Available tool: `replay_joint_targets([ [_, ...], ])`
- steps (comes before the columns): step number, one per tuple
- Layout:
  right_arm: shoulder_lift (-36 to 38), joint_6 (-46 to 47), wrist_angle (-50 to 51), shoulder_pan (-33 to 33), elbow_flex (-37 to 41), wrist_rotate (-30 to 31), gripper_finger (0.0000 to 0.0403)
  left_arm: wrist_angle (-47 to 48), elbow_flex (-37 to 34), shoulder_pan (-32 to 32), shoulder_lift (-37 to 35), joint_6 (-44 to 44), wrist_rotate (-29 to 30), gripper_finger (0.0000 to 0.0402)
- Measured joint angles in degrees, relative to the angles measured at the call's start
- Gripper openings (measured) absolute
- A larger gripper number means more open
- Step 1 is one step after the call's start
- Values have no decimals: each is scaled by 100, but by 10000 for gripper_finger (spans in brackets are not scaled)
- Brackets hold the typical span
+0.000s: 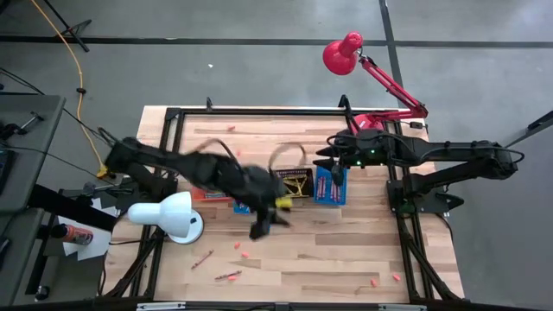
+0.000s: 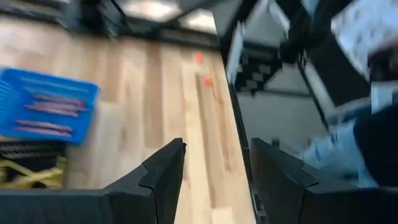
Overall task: Sort crayons
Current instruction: Put the bottom pink crayon into the right blue bin
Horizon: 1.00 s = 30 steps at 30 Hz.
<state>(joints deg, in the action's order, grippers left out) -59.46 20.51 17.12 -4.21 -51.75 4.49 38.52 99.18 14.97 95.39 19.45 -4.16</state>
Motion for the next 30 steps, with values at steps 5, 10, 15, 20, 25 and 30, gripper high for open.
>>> replay_joint_targets([
  [5, -2, 0, 443, 7, 0, -50, 172, 770, 655, 535, 789, 139, 72, 172],
  [10, -2, 0, 490, 10, 0, -109, 172, 2028, 1189, 1005, 1371, 143, 371, 172],
  [15, -2, 15, 492, 11, 2, -133, 172, 2651, 1241, 1483, 1528, 352, 371, 172],
  [20, -17, 17, 494, 11, 2, -131, 172, 2540, 1085, 1875, 1527, 1631, 333, 172],
  [25, -17, 20, 490, 11, 2, -129, 172, 2283, 558, 2124, 1540, 2967, 319, 172],
  [30, -24, 44, 490, 11, 2, 58, 172, 1808, -50, 2210, 1556, 3595, 251, 172],
])
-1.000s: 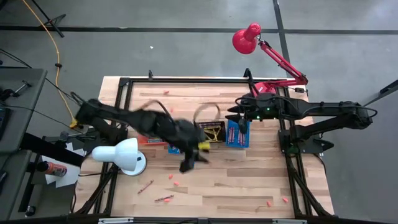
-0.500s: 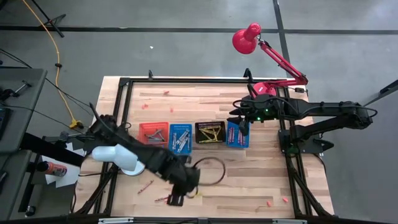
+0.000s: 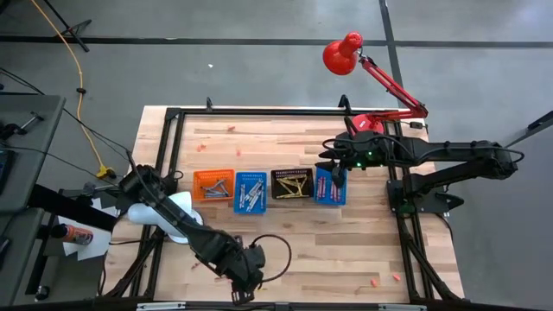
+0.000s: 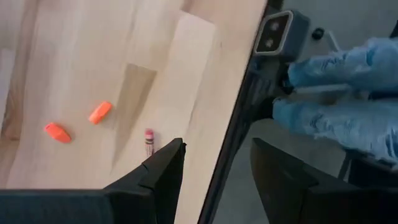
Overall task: Sort crayons
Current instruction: Put the bottom pink crayon into the right blue bin
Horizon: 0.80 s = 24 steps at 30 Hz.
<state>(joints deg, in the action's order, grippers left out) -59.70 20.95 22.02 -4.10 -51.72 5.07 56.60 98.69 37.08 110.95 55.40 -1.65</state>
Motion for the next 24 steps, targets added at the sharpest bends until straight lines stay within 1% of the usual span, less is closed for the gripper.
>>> replay_joint_targets([
  [2, -2, 0, 2, 0, 0, 70, 172, -141, -187, -30, -19, 252, -2, 172],
  [5, -2, 0, 1, 0, 0, 78, 172, -9, -450, -103, -7, 647, -24, 172],
  [11, -2, 147, 0, 0, 0, 80, 172, -14, -853, -267, -8, 1059, -138, 172],
  [16, -3, 153, 0, 0, 0, 81, 172, -80, -1127, -385, -11, 1382, -509, 172],
  [18, -2, 153, 0, 0, 0, 82, 172, -198, -1231, -384, -10, 1518, -662, 172],
  [20, -2, 155, 0, 0, 0, 82, 172, -407, -1331, -376, -10, 1624, -682, 172],
  [24, -2, 155, 0, 0, 0, 82, 172, -1131, -1534, -354, -10, 1715, -683, 172],
])
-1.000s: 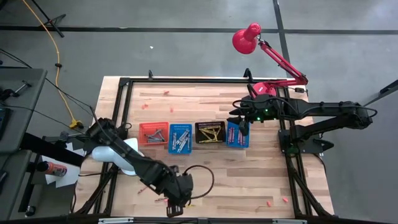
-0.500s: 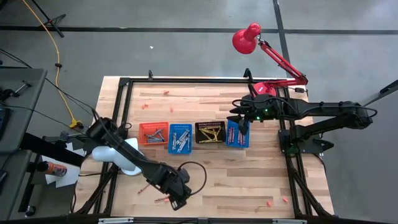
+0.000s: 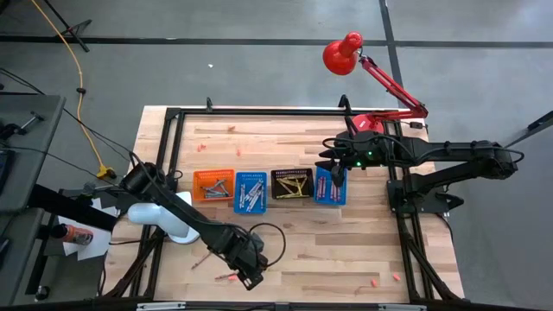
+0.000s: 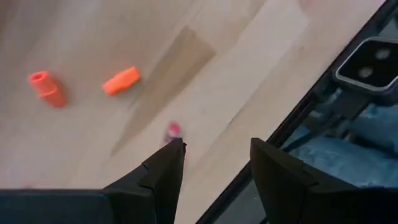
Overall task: Sort crayons
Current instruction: Put the bottom pink crayon into the right blue bin
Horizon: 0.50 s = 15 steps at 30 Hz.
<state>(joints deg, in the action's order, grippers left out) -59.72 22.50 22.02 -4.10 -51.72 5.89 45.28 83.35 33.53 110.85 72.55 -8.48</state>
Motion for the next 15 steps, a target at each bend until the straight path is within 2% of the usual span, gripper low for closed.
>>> replay_joint_targets([
  [7, -2, 0, 0, 0, 2, 0, 172, 88, -245, 25, 0, 130, 29, 172],
  [15, 0, 4, 0, 0, 2, 0, 172, 44, -283, 73, 0, -164, -59, 172],
])
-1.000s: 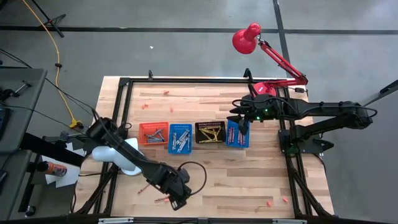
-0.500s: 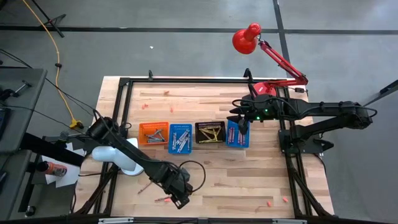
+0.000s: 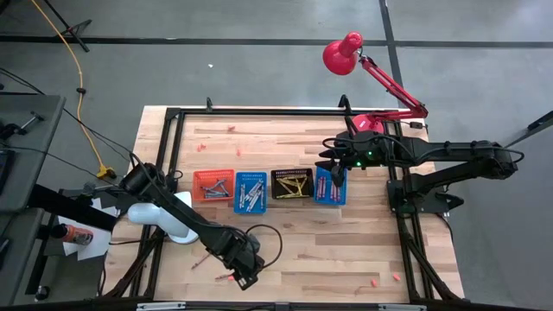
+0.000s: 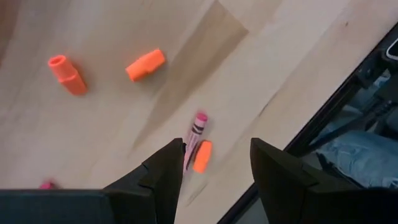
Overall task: Sort crayons
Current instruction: Put the bottom pink crayon into the right blue bin
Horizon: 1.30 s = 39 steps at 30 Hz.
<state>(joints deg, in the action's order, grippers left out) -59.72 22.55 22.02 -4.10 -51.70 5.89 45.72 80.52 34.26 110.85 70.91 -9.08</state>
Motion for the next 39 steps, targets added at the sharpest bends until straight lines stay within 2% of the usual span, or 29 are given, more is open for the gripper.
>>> replay_joint_targets([
  [7, 0, 45, 0, 0, 2, 2, 172, -106, 27, 33, 45, -43, -73, 172],
  [15, 0, 104, 19, 0, 2, 122, 172, -227, 26, 127, 569, 136, -331, 172],
  [25, 0, 149, 103, -4, 2, 304, 172, -57, 18, 164, 660, 112, 325, 172],
  [32, 0, 164, 130, -4, 2, 304, 172, -30, 44, 209, 815, -53, 197, 172],
  [36, -2, 164, 131, -4, 2, 304, 172, 30, 32, 256, 826, -92, 407, 172],
  [39, 0, 164, 131, -4, 2, 304, 172, 122, 30, 236, 820, -41, 249, 172],
])
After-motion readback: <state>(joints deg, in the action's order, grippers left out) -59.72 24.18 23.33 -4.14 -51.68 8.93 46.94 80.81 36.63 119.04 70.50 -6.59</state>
